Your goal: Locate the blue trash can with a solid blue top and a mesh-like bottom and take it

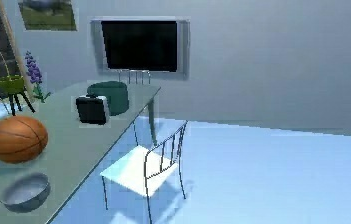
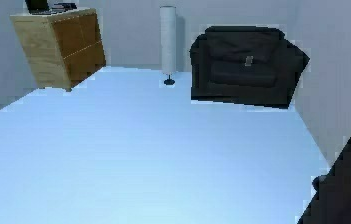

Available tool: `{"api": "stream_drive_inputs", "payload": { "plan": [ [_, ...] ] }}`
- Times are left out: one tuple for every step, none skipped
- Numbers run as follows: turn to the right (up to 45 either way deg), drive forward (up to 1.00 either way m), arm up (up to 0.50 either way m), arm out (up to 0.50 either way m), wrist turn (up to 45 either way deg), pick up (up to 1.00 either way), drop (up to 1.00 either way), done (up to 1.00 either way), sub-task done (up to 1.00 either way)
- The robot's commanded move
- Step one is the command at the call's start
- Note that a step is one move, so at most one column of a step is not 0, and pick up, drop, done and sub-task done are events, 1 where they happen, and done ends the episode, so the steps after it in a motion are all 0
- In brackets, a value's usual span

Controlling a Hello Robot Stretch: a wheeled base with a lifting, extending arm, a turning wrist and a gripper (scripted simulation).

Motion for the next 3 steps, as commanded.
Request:
{"api": "stream_drive_inputs", "payload": {
  "plan": [
    [0.0,0.15,0.00,0.00,0.0,0.00,0.00,0.00,0.00],
    [45.0,0.00,0.00,0.00,0.0,0.00,0.00,0.00,0.00],
    [30.0,0.00,0.00,0.00,0.0,0.00,0.00,0.00,0.00]
  ]
}}
